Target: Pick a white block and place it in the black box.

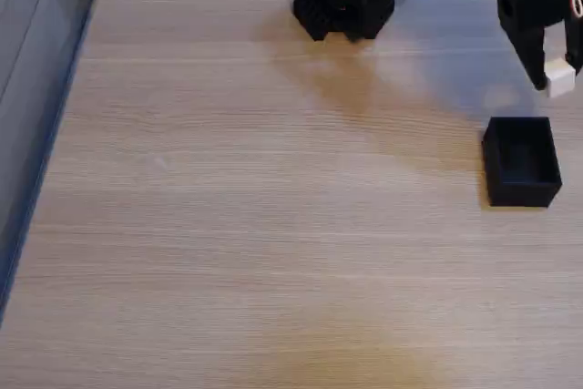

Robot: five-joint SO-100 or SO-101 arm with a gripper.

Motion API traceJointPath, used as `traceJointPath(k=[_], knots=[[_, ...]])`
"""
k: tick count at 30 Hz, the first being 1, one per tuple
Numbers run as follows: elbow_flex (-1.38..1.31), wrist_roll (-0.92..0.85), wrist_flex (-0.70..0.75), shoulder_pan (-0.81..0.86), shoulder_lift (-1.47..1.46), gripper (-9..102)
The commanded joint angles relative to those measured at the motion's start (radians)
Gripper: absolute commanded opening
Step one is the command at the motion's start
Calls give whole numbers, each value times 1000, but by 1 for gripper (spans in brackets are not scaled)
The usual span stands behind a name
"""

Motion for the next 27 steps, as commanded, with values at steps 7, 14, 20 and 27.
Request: traceJointPath(k=[7, 14, 20, 27], knots=[[-164, -20, 17, 66, -143, 5], [-163, -25, 32, 86, -169, 23], [-166, -35, 51, 91, -167, 23], [-110, -29, 72, 115, -101, 0]])
